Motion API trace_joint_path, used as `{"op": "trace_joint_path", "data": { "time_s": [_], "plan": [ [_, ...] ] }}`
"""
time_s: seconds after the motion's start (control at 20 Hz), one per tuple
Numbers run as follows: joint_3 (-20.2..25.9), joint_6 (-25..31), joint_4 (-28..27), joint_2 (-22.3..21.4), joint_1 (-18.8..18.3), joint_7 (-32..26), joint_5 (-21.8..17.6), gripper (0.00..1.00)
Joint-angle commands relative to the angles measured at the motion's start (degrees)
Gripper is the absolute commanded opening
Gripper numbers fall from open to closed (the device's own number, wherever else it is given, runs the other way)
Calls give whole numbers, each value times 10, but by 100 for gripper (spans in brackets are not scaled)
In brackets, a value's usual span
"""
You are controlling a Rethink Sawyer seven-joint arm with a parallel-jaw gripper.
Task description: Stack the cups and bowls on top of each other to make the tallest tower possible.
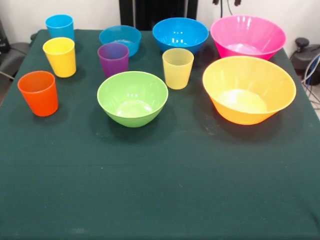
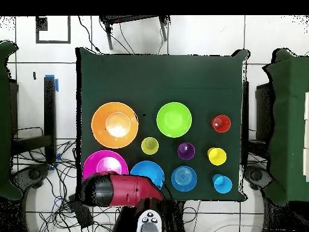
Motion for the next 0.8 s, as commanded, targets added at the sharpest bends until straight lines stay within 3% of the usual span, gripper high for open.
{"op": "trace_joint_path", "data": {
  "time_s": [0.05, 0.4, 0.8],
  "plan": [
    [45, -72, -50, 130, -35, 30, -39, 100],
    [62, -114, -61, 175, -70, 23, -55, 100],
    [88, -171, -110, 269, -138, -2, -111, 100]
  ]
}}
